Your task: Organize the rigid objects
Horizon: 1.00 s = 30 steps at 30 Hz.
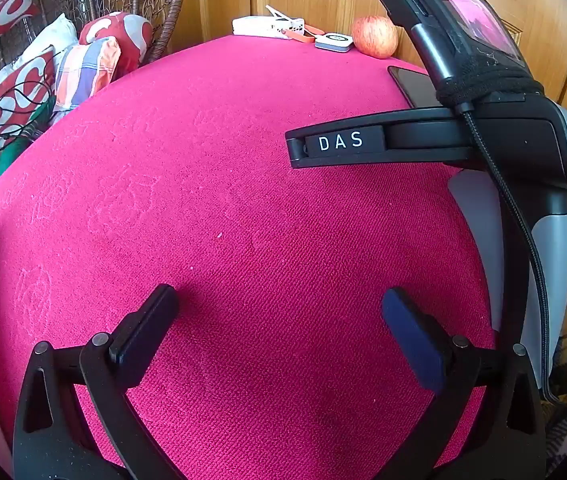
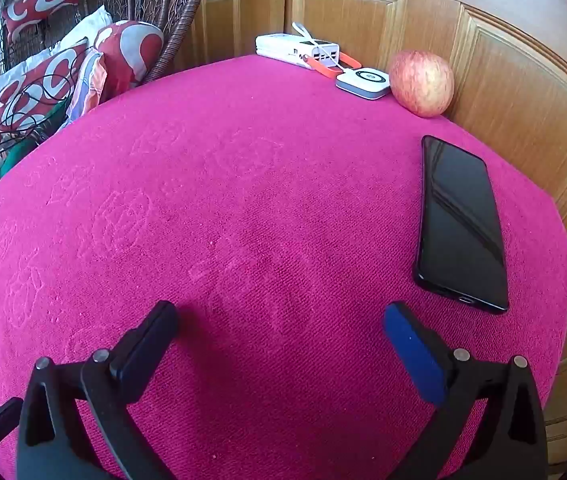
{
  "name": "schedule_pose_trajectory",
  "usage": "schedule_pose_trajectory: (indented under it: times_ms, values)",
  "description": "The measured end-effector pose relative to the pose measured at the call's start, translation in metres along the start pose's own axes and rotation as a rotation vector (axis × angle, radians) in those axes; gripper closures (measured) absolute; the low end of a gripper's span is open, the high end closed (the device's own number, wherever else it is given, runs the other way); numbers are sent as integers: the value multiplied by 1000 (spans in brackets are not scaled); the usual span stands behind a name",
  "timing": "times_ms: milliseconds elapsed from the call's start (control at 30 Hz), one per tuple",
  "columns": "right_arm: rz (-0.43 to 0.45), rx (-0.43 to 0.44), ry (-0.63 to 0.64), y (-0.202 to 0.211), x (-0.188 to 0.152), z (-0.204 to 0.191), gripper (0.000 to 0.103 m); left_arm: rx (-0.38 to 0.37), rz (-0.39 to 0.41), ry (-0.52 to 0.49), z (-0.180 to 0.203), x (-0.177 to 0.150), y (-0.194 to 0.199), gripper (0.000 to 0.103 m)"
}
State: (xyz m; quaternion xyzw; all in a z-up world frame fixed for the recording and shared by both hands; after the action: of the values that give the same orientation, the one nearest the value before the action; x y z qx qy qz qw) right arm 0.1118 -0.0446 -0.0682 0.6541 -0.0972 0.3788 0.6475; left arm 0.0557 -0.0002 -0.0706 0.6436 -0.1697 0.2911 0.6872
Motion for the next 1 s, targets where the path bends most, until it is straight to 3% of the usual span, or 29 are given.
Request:
schedule_pose_trajectory:
  times_ms: [1000]
  values:
    - [3,-2,2,0,-1,0,0,0,0,-1,3,0,0,0]
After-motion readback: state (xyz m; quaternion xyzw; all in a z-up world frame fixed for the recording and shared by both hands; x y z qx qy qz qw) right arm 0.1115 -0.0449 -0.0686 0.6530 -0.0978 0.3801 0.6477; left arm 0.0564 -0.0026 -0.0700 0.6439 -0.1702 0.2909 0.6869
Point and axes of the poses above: each gripper's, at about its wrist camera, not at the fingertips, and y roughly against the way its jaws point, z to its right, x to its top, the point moved 9 cm from there along -y, roughly the way its jaws point, and after that the axes turned 9 degrees about y, right-handed, at the moved point
